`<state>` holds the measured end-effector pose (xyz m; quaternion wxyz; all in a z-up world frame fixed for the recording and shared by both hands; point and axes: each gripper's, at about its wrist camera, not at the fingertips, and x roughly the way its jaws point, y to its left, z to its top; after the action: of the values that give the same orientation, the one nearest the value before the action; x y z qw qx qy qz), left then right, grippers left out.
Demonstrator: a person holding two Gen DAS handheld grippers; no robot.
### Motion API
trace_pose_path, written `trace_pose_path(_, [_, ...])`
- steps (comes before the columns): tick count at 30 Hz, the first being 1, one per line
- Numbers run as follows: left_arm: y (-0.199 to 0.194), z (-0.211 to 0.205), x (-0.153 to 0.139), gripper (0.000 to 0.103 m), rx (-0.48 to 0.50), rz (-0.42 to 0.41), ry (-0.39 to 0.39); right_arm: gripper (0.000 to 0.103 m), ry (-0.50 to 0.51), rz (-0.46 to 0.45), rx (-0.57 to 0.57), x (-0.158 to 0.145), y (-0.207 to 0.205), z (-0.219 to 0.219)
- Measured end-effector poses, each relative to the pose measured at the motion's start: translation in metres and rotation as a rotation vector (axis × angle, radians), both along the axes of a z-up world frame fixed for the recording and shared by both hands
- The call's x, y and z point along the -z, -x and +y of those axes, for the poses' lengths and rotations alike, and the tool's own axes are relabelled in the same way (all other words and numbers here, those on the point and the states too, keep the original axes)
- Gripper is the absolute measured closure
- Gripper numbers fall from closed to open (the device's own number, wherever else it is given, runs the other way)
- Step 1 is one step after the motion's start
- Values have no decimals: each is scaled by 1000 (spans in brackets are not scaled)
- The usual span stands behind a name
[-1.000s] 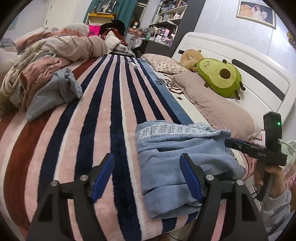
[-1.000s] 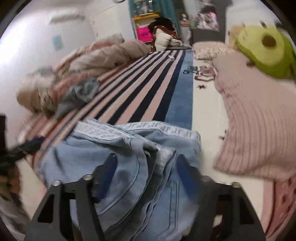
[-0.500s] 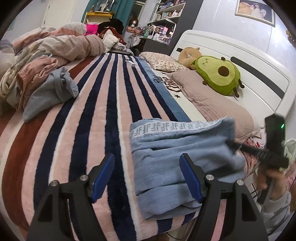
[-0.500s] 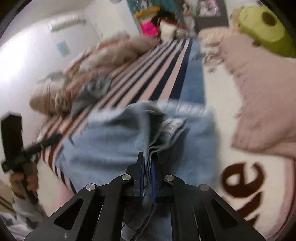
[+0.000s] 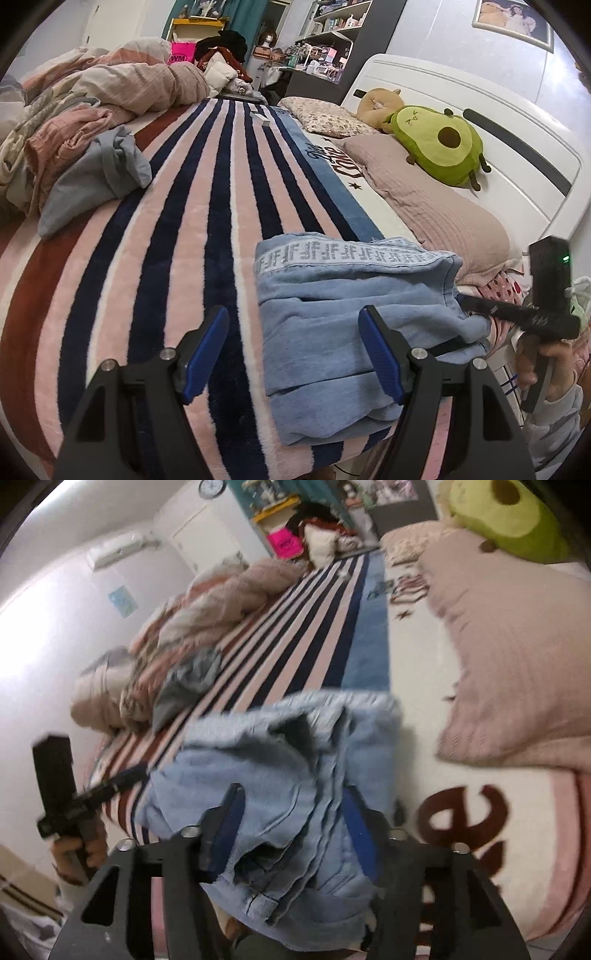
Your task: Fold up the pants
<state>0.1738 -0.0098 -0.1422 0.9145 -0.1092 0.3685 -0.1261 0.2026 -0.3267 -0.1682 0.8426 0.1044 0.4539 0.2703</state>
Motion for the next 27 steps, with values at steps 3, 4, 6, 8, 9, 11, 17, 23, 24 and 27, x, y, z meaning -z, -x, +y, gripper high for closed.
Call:
trace_pose_path(3, [0,1,-1,34,-3,-1,3,49,79,-3,-22,12,1,19])
trace_pose_path(4, [0,2,0,34,-3,0,3,49,78,-4,-38,12,2,24])
trace_pose_path(6, [0,3,1,34,-5,3,3,54,79,-1,-73,13,4,34])
trace_pose_path(8, [-1,3,2,34,-6,6,2,97,106,-19,-98,14,7,41])
trace_pose_path(9, [0,3,2,34,-5,6,3,96,128,-42,-94,14,9,44])
trace_pose_path(11, [0,3,1,34,-2,3,0,100,152,-106,-65,4,14,41])
trace_pose_path(17, [-1,0,0,34,17,-1,1,100,168,-189,34,-36,19,5])
trace_pose_path(23, [-11,-4,16,33,29,50,41,85,217,-40,14,10,21,-1])
trace_pose_path(24, [-13,-5,19,33,36,58,42,85,234,-51,11,11,23,0])
trace_pose_path(27, [-18,-10,29,27,49,91,3,67,296,-90,44,1,22,-3])
